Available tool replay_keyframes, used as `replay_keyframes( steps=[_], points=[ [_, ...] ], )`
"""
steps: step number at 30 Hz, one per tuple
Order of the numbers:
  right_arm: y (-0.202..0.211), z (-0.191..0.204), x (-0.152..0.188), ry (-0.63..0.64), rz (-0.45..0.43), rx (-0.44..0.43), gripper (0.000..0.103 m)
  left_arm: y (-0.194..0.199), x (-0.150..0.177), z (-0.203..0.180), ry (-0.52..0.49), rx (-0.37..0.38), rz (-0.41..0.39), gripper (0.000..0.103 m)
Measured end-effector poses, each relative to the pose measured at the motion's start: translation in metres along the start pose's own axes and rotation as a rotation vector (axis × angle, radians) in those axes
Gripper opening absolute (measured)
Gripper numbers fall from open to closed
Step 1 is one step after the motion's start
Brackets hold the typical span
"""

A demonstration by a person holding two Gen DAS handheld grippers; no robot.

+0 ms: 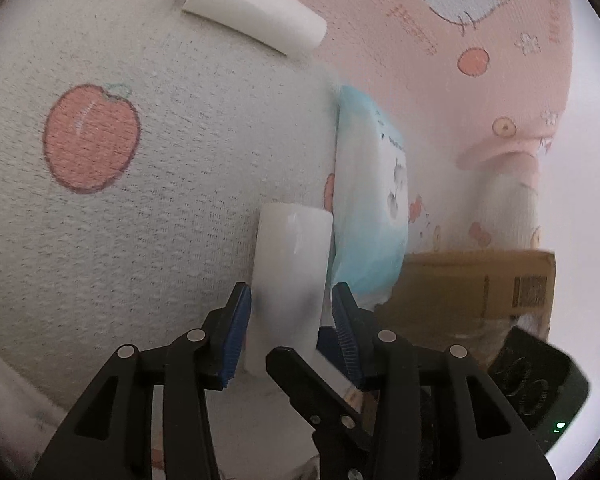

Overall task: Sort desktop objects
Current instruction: 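Close the right tool around the second white paper tube, then lift the second tube with the right tool and carry it to the box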

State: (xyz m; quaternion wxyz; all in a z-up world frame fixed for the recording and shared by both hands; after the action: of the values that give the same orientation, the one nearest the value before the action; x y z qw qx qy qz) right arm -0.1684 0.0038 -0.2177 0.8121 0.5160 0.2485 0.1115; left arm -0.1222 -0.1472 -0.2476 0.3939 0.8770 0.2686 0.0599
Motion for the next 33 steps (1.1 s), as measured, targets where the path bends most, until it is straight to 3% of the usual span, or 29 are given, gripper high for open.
replay_keyframes(
  steps=[3,8,20,27,33],
  points=[
    [-0.006,-0.005,0.0,-0.044,0.021,0.003,0.046,-0.008,-0.007,0.001,0.008,-0.024,0.0,0.047],
    [-0.011,-0.008,0.004,-0.099,0.041,-0.023,0.047,-0.015,-0.007,0.009,0.043,0.026,0.017,0.047],
    [-0.015,0.022,0.024,0.006,0.075,0.045,0.047,-0.016,-0.001,0.007,0.028,0.039,0.0,0.047],
    [-0.008,0.036,0.045,0.005,0.08,0.036,0.045,-0.009,0.009,0.005,0.021,0.035,-0.003,0.046],
    [0.011,0.053,0.069,0.01,0.048,0.049,0.045,0.002,0.018,-0.01,-0.043,0.069,-0.027,0.046]
  ],
)
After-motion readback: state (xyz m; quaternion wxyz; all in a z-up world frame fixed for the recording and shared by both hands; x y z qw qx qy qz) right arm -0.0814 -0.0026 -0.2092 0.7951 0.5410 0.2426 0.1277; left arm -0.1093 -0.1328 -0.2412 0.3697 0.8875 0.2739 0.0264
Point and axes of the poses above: each gripper's, at about its wrist camera, not at the fingertips, and y roughly against the way its jaws point, z to its left, x to its underside, the point moved 1 cm from there along -y, roughly the way its jaws point, and after that the axes turned 8 degrees about -y, right-handed, at the moved point
